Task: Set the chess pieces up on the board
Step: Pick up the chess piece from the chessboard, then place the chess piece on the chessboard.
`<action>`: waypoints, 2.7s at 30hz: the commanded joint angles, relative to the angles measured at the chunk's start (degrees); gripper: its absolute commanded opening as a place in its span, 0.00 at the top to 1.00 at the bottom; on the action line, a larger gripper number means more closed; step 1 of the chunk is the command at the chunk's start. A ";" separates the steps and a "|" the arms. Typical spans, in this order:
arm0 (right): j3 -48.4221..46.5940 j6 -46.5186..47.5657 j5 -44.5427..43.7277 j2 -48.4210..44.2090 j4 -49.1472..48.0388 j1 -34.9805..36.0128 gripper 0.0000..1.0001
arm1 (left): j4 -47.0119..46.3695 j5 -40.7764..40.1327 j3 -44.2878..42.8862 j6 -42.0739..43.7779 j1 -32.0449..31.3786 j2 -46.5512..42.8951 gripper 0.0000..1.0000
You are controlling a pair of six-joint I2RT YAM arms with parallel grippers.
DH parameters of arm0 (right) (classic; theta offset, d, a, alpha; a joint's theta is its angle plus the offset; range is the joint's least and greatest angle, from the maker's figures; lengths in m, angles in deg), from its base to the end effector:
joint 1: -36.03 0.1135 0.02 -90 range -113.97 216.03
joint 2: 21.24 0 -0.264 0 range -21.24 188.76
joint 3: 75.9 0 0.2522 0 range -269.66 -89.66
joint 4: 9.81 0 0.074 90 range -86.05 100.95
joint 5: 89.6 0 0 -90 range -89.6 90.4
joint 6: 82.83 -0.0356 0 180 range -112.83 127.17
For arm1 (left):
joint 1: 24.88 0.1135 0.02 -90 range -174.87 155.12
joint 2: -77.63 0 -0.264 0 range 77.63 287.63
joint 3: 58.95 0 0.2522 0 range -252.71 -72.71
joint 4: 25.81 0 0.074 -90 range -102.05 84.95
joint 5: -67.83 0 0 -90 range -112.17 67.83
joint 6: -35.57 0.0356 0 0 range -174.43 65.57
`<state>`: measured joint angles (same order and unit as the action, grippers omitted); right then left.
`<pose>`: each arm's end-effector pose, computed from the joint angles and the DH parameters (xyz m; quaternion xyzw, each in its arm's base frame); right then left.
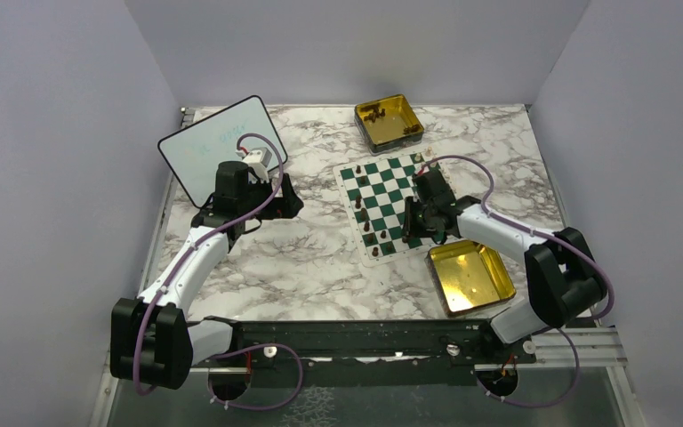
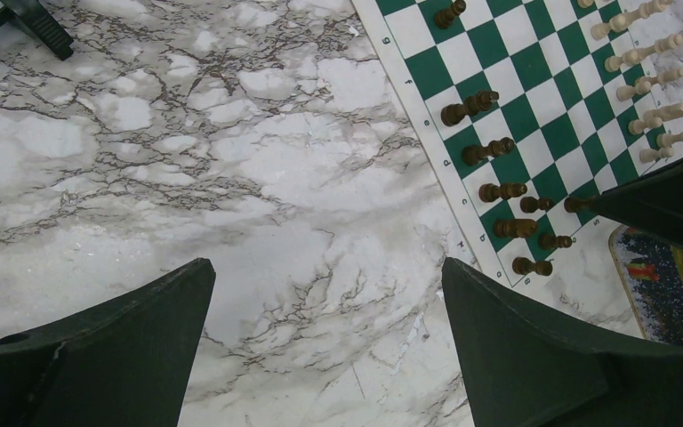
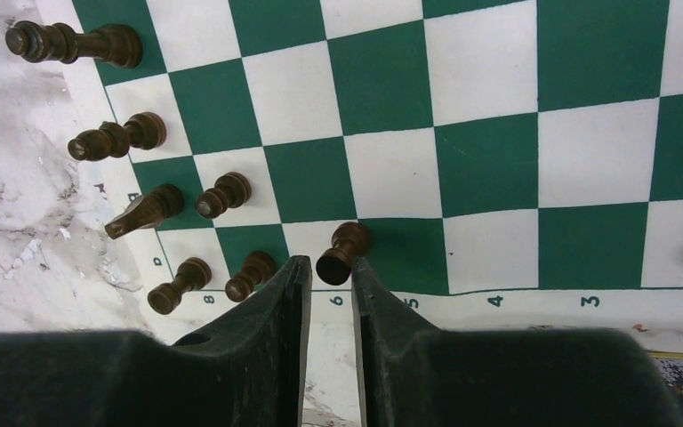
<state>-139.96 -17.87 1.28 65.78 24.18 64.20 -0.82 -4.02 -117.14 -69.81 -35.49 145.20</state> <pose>0.2627 0.1413 0.1869 -0.0284 0.9583 0.1340 0.2510 0.2507 -0.0582 0.2556 0.0372 0.8757 -0.2395 0.4176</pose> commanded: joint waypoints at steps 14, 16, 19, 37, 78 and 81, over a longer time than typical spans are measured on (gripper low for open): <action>-4.67 1.23 -4.94 2.16 3.67 2.48 0.82 | -0.94 -0.91 0.04 -0.10 0.24 -1.19 0.01; -6.53 1.62 -5.46 1.86 5.35 2.51 0.84 | -0.78 -0.98 0.11 -0.09 0.22 -1.31 0.01; -10.40 2.52 -6.00 1.70 7.72 2.51 0.86 | -0.53 -0.69 0.29 -0.24 0.15 -1.61 0.01; -38.04 8.37 -1.16 20.26 9.76 2.98 0.87 | 2.30 -2.27 1.97 0.80 0.06 -5.54 0.01; -75.95 12.47 -5.60 54.11 16.66 7.08 0.86 | 2.29 -2.46 1.97 1.05 0.06 -6.07 0.01; -76.10 12.72 -5.80 54.13 16.76 7.07 0.86 | 2.30 -2.34 1.97 0.98 0.06 -6.04 0.01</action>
<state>-214.01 -6.19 -2.98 118.94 39.20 70.97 1.34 -5.68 -115.39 -69.42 -35.49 140.39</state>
